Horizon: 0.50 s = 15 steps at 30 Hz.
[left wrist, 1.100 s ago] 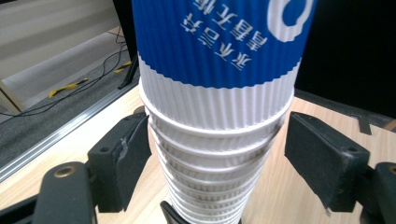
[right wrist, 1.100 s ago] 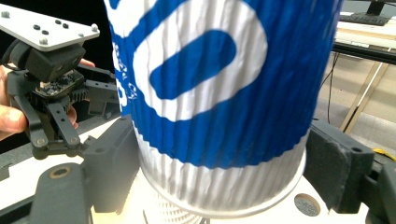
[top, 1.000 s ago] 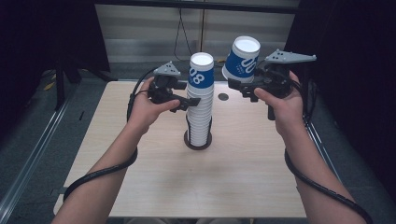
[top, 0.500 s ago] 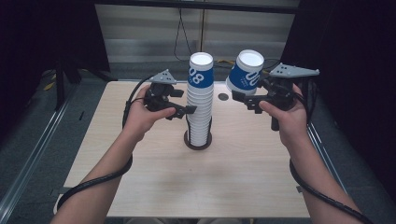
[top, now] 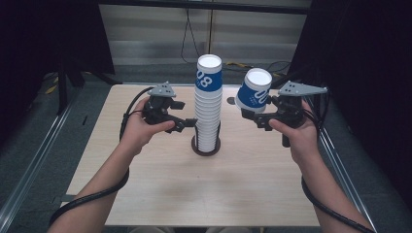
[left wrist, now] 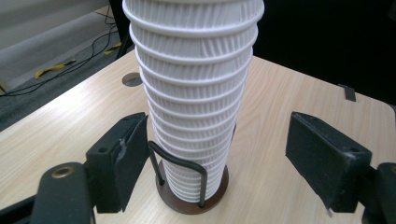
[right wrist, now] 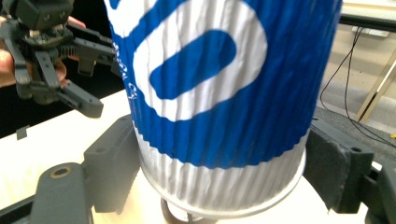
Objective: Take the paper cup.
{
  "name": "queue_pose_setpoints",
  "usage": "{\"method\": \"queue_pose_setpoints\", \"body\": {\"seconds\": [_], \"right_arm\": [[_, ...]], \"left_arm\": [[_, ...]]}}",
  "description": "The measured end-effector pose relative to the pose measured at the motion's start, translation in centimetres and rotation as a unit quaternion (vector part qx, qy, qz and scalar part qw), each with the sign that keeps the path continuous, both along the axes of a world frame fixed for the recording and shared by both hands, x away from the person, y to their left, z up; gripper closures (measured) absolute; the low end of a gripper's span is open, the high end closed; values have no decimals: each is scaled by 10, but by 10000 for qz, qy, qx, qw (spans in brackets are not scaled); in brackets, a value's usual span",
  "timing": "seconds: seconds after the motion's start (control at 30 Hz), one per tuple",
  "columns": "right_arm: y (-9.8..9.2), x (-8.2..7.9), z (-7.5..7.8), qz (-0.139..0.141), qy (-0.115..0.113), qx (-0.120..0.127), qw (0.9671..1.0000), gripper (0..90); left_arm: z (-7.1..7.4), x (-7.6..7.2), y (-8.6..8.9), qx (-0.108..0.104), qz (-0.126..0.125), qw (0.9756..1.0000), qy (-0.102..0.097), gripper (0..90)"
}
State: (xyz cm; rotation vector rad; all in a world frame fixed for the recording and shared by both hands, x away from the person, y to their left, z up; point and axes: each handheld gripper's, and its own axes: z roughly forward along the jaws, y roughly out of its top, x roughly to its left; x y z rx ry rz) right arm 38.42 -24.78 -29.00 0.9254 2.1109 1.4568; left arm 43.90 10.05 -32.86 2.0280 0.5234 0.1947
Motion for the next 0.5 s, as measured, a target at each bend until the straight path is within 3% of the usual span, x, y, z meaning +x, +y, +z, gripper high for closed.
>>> {"method": "queue_pose_setpoints", "body": {"seconds": [0.5], "right_arm": [[-1,-11,-25,122,126,-25,9998,193]], "left_arm": [[-6,-7,-1,90,-195,9998,24,212]]}}
